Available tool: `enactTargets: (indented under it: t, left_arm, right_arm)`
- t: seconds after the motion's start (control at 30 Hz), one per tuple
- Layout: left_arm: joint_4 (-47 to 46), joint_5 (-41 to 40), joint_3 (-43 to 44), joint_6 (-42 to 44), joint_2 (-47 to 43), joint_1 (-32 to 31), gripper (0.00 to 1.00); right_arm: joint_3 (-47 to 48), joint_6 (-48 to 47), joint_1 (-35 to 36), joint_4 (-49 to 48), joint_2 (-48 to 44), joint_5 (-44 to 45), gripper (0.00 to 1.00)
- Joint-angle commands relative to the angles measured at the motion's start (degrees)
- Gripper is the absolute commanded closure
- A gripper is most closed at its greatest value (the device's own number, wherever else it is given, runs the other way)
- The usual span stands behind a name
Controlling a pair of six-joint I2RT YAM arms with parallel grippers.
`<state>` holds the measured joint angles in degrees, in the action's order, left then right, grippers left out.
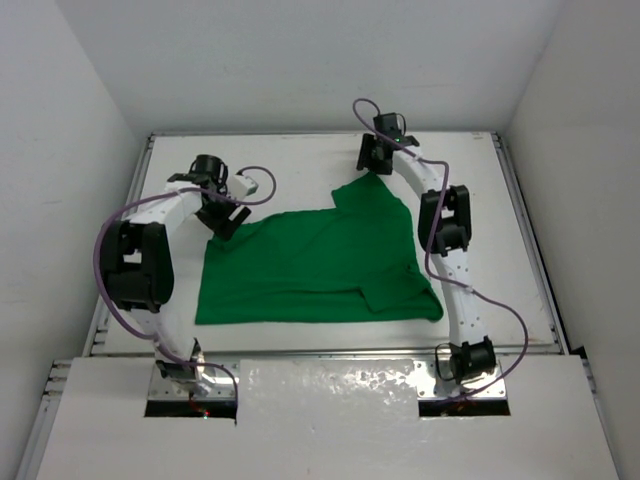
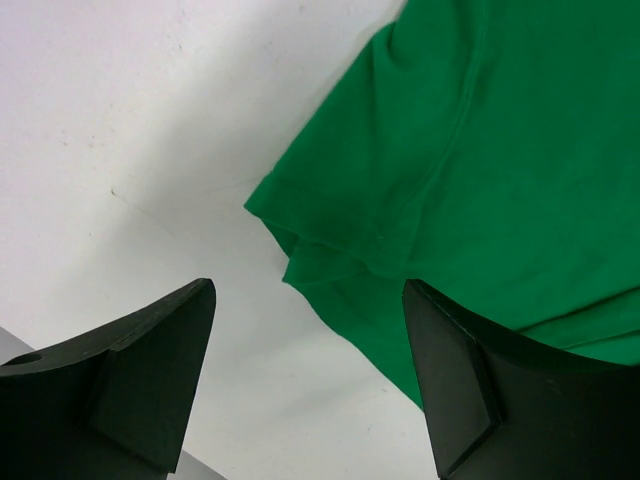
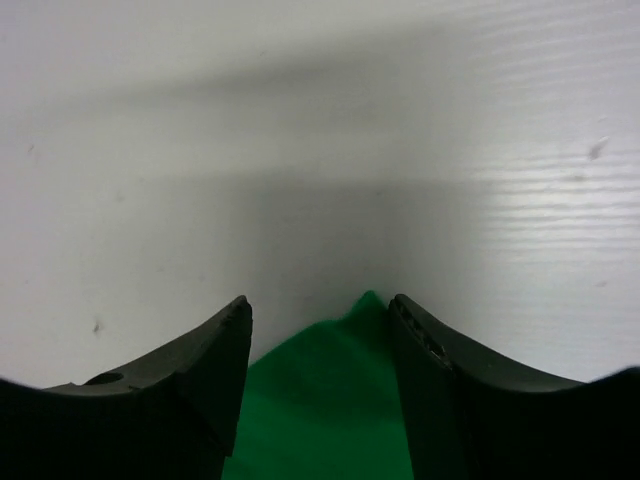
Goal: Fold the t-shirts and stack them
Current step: Grap the side of the flattened tshirt furthest away from the robot with both arms
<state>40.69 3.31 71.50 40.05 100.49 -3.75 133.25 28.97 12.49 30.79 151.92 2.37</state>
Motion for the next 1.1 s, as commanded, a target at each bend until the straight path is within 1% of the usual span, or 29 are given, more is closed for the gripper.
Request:
enactTargets:
  t: [0.0, 0.07, 0.17, 0.27, 0.3, 0.4, 0.43, 0.47, 0.53, 0.6, 0.63, 0.67, 0.7, 0.8, 0.97, 1.07]
  left_arm:
    - [-3.2, 1.7, 0.5, 0.9, -0.3, 0.1, 0.26]
    - [-3.1, 1.7, 0.9, 1.0, 0.1, 0.1, 0.26]
    - [-3.2, 2.4, 0.8, 1.2, 0.4, 0.1, 0.26]
    - [-2.5, 4.4, 0.4, 2.3, 0.1, 0.1, 0.26]
    - [-2.3, 5.1, 0.1, 2.6, 0.0, 0.1, 0.26]
    - [-1.5, 7.0, -0.7, 4.5, -0.2, 0.1, 0.28]
    - [-1.1, 7.7, -0.5, 5.9, -0.2, 0.1, 0.29]
    - [-0.2, 8.5, -0.3, 6.8, -0.1, 0.1, 0.32]
    - [2.8, 10.0, 0.2, 9.9, 0.2, 0.1, 0.35]
    - [4.4, 9.4, 0.6, 11.3, 1.9, 0.0, 0.42]
    - [4.7, 9.2, 1.0, 11.7, 2.8, 0.0, 0.48]
    - [5.0, 8.9, 1.4, 11.5, 3.8, -0.1, 0.50]
    - [5.2, 8.6, 1.9, 11.3, 5.7, -0.2, 0.52]
    - [4.8, 9.6, 2.9, 10.7, 7.1, -0.7, 0.54]
    - [2.7, 6.2, 2.0, 9.8, 8.7, -1.5, 0.57]
    - [0.0, 4.4, 1.5, 8.0, 8.7, -1.5, 0.66]
  right_arm:
    - [-2.2, 3.0, 1.3, 1.6, 1.4, 1.8, 0.44]
    - [-1.6, 1.9, 1.3, 5.0, 2.2, 3.0, 0.45]
    - [-3.3, -0.3, 1.2, 6.8, 0.9, 7.0, 0.45]
    - [-4.9, -2.4, 1.3, 6.8, -0.9, 9.8, 0.55]
    - [-5.2, -2.9, 1.2, 6.7, -1.3, 10.0, 0.66]
    - [-6.2, -3.8, 1.2, 6.4, -2.1, 9.1, 0.90]
    - [-6.7, -3.8, 1.3, 6.2, -2.3, 8.7, 1.00]
    - [-7.1, -4.1, 1.2, 6.1, -2.8, 8.4, 1.00]
    - [-9.4, -4.7, 1.2, 5.0, -5.0, 7.8, 1.00]
    - [-12.6, -5.1, 1.2, 3.0, -7.8, 7.6, 1.00]
    - [-13.4, -5.3, 1.3, 2.4, -8.8, 7.3, 1.00]
    - [-14.1, -5.5, 1.2, 2.0, -9.5, 7.2, 1.00]
    - [-14.7, -5.7, 1.2, 1.9, -10.6, 7.0, 1.00]
    - [-15.1, -6.8, 1.2, 2.1, -11.6, 7.1, 1.00]
    - [-16.8, -7.8, 1.2, 2.4, -12.8, 7.5, 1.00]
    - [-17.6, -7.5, 1.2, 2.1, -13.3, 7.4, 1.00]
